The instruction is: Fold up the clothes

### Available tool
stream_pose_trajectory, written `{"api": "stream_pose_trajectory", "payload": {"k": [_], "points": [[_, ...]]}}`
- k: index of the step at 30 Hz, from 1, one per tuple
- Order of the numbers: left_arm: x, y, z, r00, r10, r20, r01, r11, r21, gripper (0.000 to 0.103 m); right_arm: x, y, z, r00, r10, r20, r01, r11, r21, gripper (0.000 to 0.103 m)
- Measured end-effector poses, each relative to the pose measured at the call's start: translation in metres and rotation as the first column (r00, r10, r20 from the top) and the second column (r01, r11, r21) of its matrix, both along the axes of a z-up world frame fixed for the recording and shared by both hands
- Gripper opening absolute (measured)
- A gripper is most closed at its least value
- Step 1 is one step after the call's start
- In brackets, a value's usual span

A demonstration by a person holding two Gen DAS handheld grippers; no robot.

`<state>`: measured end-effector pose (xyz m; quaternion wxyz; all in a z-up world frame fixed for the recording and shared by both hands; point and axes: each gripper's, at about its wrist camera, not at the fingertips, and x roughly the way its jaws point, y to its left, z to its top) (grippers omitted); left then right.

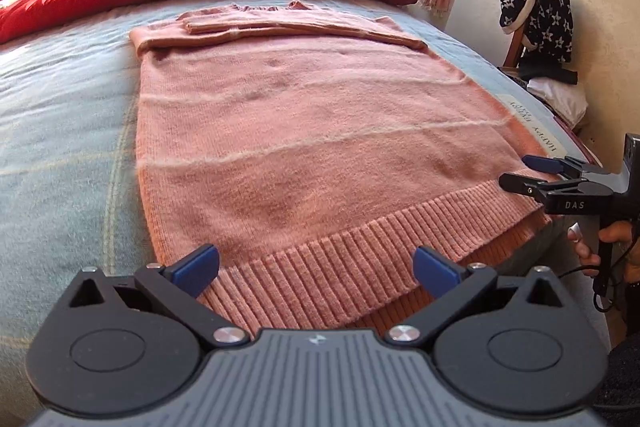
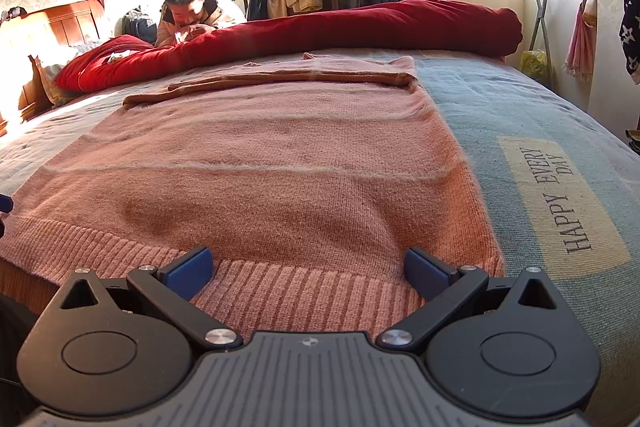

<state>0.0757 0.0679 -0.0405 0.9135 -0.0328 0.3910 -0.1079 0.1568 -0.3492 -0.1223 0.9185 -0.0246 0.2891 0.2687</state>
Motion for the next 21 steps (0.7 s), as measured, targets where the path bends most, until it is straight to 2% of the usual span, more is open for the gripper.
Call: {"api": "stream_pose_trajectory", "payload": {"k": [3, 7, 10, 21], "points": [[0.013, -0.011, 0.005, 1.0, -0.017, 0.008, 0.017, 1.0, 0.009, 0.102, 0.0, 0.0, 0.0, 1.0, -0.001, 0.0, 0.001, 1.0, -0.001, 0.103], [0.026, -0.03, -0.005, 0.999, -0.028, -0.033, 0.029, 0.999, 0.043, 0.102, -0.002, 0.0, 0.0, 1.0, -0.001, 0.004, 0.001, 1.0, -0.004, 0.103], [0.022, -0.039, -0.019, 0.998, -0.016, -0.053, 0.02, 0.998, 0.067, 0.102, -0.004, 0.0, 0.002, 1.0, 0.006, 0.011, -0.006, 1.0, -0.015, 0.103], [0.018, -0.039, -0.02, 0.999, -0.007, -0.054, 0.011, 0.997, 0.078, 0.102, -0.016, -0.018, 0.013, 1.0, 0.023, 0.013, -0.023, 1.0, -0.008, 0.103]]}}
